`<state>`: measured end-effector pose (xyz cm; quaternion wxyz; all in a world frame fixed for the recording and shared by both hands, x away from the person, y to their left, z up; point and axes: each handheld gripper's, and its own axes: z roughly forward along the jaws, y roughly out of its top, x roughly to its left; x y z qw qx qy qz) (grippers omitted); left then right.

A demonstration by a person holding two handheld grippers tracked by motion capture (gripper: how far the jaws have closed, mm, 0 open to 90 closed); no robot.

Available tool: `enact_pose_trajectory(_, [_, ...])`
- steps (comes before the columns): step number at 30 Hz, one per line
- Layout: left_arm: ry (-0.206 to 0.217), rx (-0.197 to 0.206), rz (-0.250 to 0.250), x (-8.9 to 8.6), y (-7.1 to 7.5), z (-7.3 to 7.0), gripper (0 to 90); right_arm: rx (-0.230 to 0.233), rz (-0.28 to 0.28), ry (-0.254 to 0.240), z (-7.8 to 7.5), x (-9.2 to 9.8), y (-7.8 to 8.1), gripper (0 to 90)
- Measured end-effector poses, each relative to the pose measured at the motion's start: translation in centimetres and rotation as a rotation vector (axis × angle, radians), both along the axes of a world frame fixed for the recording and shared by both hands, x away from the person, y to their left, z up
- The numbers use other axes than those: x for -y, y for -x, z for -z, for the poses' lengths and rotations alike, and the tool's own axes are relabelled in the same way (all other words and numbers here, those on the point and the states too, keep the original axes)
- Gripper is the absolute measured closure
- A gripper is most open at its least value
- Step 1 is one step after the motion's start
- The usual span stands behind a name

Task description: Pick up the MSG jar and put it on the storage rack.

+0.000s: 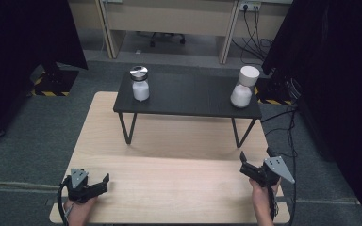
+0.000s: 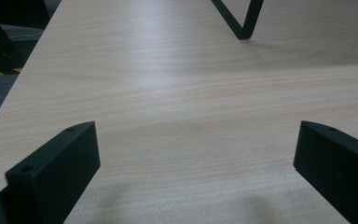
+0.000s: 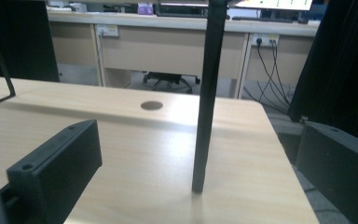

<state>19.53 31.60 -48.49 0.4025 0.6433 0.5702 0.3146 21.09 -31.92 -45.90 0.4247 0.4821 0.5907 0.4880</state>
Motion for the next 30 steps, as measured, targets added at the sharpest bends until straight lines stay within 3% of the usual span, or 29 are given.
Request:
enact_pose_trajectory(14, [-0.017,-0.01,0.005,0.3,-0.1,-0.1,0.0,-0.052,0.028,-0.012,2.6,0.4,1.5,0.3])
enact_pose_trajectory(21, [-0.027,-0.019,0.008,0.4,-0.3,-0.2,0.0,-0.044,0.041,-0.044,4.1,0.8,2.3,0.3])
enact_pose_trajectory(30, [-0.037,-0.015,0.001,0.6,-0.2,-0.2,0.0,-0.067,0.053,-0.016,5.6,1.0,3.1,0.3])
